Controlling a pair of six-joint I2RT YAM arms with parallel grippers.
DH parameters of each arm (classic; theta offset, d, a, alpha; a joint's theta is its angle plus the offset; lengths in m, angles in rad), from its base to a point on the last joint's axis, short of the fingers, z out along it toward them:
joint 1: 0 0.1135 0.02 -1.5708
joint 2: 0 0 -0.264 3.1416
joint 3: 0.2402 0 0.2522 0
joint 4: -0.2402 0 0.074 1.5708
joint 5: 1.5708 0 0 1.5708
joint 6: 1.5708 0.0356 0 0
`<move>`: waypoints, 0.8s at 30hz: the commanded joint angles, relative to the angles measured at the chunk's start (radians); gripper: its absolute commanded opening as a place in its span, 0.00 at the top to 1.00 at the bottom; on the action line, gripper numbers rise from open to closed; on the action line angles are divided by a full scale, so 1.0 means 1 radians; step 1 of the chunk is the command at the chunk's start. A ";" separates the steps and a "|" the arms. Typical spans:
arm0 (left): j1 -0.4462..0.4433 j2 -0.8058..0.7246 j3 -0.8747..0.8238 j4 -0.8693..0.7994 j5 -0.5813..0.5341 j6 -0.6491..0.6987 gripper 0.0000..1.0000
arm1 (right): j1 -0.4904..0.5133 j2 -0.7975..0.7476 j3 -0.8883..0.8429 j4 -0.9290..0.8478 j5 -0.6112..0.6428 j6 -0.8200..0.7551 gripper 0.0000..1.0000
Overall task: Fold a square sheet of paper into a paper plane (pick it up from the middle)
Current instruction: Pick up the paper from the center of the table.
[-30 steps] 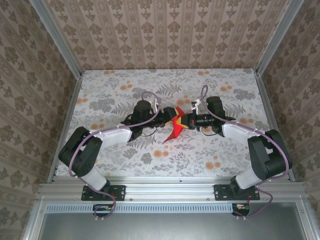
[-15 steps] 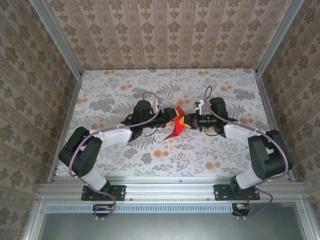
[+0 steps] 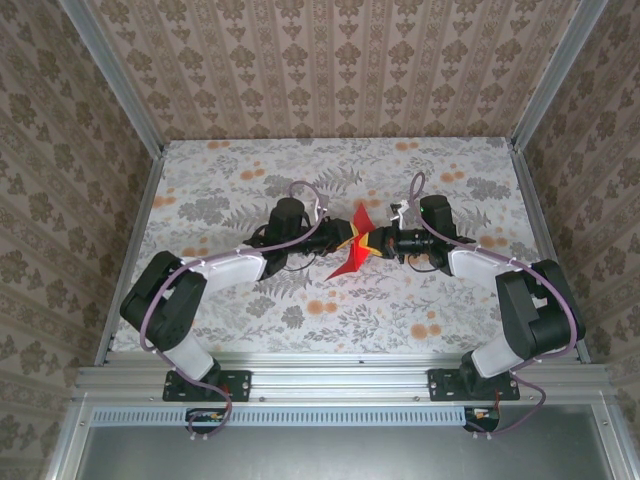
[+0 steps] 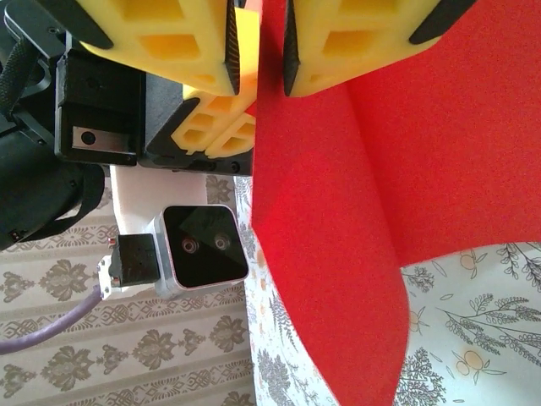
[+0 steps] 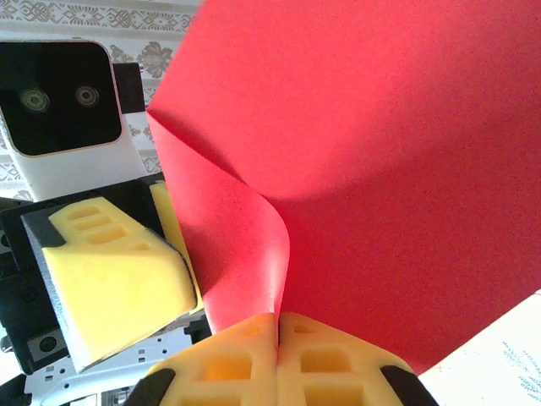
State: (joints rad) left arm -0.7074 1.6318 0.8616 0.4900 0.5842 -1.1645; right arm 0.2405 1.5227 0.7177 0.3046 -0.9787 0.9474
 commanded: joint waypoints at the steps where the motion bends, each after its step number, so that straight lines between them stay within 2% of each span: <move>1: -0.007 0.006 0.037 -0.063 0.015 0.059 0.79 | -0.006 -0.036 -0.012 0.022 -0.021 0.015 0.99; 8: -0.003 0.005 0.049 -0.116 0.011 0.097 0.82 | -0.005 -0.042 -0.008 0.018 -0.024 0.014 0.98; 15: -0.001 0.005 0.051 -0.109 0.013 0.092 0.91 | -0.006 -0.041 -0.005 0.012 -0.026 0.010 0.96; 18: 0.002 0.005 0.047 -0.093 0.013 0.072 0.96 | -0.007 -0.046 -0.001 -0.017 -0.021 -0.011 0.91; 21: 0.006 0.005 0.045 -0.068 0.010 0.047 0.97 | -0.016 -0.063 0.004 -0.063 -0.010 -0.039 0.78; 24: 0.012 0.006 0.042 -0.039 0.006 0.023 0.98 | -0.032 -0.087 -0.001 -0.101 -0.001 -0.061 0.69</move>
State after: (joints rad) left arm -0.7052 1.6325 0.8780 0.4030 0.5838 -1.1107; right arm 0.2234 1.4780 0.7158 0.2535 -0.9794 0.9211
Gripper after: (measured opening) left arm 0.050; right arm 0.300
